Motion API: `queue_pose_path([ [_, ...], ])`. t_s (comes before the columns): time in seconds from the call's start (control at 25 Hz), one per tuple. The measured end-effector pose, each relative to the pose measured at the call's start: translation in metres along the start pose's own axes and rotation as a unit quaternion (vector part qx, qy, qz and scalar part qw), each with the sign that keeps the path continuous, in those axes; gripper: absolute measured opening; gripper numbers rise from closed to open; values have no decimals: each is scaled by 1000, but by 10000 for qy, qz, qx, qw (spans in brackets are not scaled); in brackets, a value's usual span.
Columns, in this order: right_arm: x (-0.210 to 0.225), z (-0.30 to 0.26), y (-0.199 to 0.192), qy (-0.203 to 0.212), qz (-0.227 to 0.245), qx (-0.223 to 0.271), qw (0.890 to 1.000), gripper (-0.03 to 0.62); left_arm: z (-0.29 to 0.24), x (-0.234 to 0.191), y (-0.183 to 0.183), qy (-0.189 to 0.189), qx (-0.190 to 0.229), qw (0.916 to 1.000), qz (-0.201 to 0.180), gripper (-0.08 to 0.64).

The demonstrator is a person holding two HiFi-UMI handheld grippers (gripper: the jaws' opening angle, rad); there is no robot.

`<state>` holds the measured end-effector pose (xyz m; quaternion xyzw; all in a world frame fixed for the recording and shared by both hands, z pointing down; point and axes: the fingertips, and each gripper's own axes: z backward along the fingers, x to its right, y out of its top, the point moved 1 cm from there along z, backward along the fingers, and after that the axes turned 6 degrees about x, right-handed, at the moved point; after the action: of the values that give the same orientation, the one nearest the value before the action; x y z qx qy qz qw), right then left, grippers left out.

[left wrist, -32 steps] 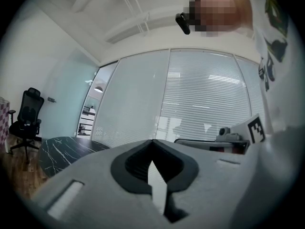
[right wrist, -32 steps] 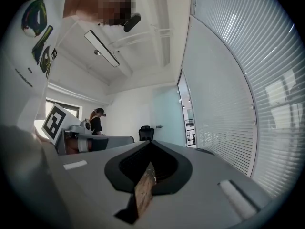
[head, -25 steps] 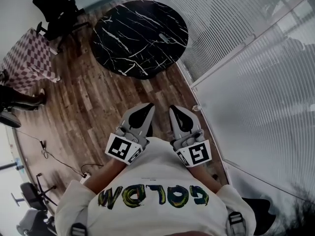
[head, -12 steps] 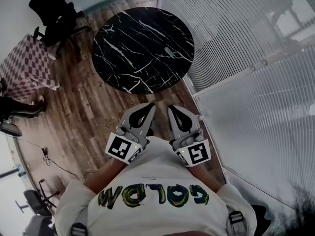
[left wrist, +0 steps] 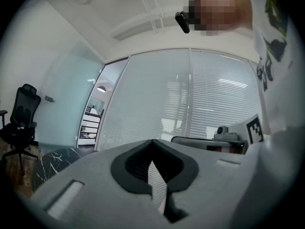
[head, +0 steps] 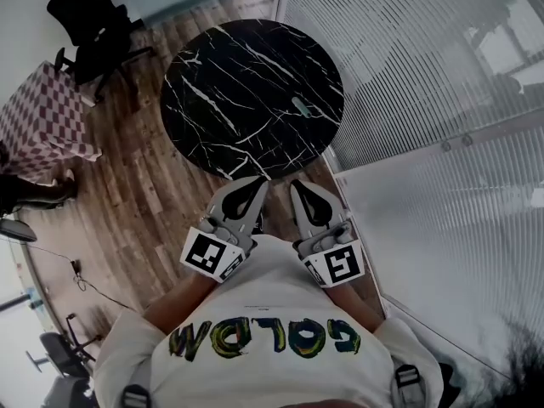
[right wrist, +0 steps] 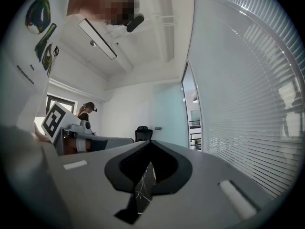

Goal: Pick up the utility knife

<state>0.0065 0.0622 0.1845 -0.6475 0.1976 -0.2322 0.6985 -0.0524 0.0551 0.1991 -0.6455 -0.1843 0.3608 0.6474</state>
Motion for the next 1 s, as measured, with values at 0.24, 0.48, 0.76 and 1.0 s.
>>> queue_pose_path([
  [0.24, 6, -15, -7, 39, -34, -36, 10000, 3, -7, -15, -4, 42, -30, 10000, 40, 2],
  [0.48, 13, -20, -14, 77, -57, -58, 9999, 2, -13, -18, -13, 36, -99, 9999, 59, 2],
  [0.76, 19, -30, -15, 107, -17, -39, 9999, 2, -18, -28, -9, 94, -33, 9999, 23, 2],
  [1.0, 26, -36, -11, 186, 43, -33, 9998, 2, -26, -36, -6, 212, 23, 9998, 35, 2],
])
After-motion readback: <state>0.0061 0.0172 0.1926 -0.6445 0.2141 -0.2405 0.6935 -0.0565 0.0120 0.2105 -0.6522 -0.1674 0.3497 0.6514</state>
